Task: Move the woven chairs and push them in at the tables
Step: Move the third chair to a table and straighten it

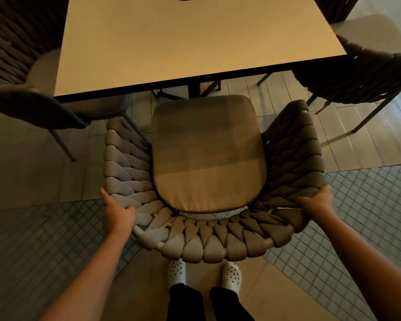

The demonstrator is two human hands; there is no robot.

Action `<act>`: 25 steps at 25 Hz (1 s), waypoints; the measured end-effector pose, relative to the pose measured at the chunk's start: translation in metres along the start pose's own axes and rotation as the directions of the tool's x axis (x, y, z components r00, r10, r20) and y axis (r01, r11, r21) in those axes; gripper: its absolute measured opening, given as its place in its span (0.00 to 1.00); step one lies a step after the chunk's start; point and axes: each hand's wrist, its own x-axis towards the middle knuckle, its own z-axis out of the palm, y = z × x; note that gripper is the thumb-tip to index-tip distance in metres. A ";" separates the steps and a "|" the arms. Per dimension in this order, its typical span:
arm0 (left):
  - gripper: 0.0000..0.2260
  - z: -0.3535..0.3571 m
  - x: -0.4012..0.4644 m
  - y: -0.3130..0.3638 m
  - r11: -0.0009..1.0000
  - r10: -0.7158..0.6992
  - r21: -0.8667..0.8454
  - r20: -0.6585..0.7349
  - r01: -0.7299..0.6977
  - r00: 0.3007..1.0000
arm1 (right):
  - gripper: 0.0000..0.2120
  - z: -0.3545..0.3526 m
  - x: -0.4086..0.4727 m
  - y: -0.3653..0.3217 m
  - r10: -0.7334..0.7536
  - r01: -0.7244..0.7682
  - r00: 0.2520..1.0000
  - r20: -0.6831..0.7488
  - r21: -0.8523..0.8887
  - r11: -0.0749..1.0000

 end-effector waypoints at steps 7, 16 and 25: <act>0.39 -0.001 0.003 -0.002 0.999 0.033 -0.013 0.014 -0.033 0.999 | 0.30 0.001 -0.007 0.006 -0.003 0.004 1.000 -0.009 0.049 0.999; 0.40 0.001 0.003 -0.002 0.999 0.034 0.003 -0.006 -0.034 0.999 | 0.29 0.000 -0.007 0.009 0.001 -0.001 1.000 -0.006 0.057 0.998; 0.40 0.009 -0.004 0.000 1.000 0.016 0.001 -0.032 -0.016 0.999 | 0.34 -0.001 0.010 0.009 0.009 -0.009 1.000 0.005 0.085 0.996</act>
